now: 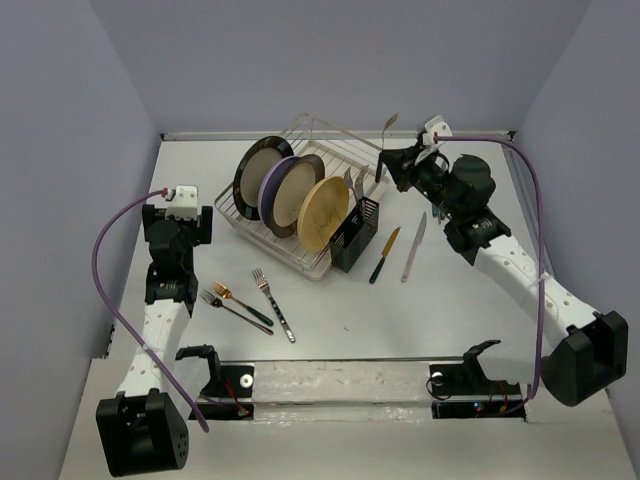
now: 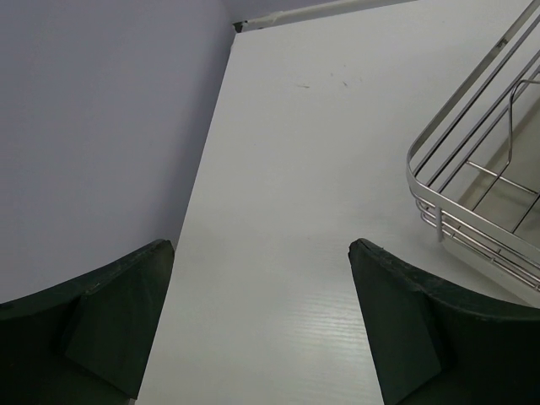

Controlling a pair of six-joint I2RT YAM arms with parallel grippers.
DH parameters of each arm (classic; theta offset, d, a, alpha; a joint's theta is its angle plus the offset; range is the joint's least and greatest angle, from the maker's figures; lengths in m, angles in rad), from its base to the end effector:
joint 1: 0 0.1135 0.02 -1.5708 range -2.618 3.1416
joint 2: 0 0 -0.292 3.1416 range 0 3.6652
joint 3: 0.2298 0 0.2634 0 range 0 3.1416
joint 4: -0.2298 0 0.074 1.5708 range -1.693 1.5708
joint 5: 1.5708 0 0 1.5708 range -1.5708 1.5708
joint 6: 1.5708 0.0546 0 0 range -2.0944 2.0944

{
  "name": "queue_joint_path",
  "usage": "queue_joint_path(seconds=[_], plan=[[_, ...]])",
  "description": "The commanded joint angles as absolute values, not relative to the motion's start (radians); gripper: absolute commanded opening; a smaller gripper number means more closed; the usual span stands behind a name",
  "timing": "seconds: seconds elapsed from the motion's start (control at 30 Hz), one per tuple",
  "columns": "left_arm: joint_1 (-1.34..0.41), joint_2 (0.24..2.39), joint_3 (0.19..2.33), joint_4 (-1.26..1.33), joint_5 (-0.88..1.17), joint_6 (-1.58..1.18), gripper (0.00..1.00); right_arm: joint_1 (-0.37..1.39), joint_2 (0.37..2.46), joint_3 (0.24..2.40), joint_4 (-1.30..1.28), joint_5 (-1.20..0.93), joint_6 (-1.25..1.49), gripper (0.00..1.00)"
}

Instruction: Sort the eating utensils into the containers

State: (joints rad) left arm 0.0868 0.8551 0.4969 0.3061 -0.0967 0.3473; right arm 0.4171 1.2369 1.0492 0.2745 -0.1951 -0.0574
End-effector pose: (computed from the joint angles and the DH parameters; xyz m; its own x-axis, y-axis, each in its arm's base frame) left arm 0.2165 0.0241 0.2934 -0.1108 0.3304 -0.9373 -0.1538 0.9261 0.3446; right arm 0.2833 0.1371 0.4115 0.1121 -0.0119 -0.9936 -0.5685 0.8194 -0.0739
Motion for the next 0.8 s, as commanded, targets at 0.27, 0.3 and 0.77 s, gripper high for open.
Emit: queue_joint_path(seconds=[0.27, 0.3, 0.77], plan=[[0.091, 0.864, 0.482, 0.347, -0.17, 0.382, 0.99, 0.564, 1.311, 0.959, 0.561, -0.195, -0.097, 0.0], [0.091, 0.867, 0.48, 0.35, -0.172, 0.383, 0.99, 0.565, 1.318, 0.954, 0.569, -0.199, -0.103, 0.0], [0.091, 0.864, 0.46, 0.364, -0.167, 0.39, 0.99, 0.574, 1.385, 0.908, 0.644, -0.144, -0.176, 0.0]])
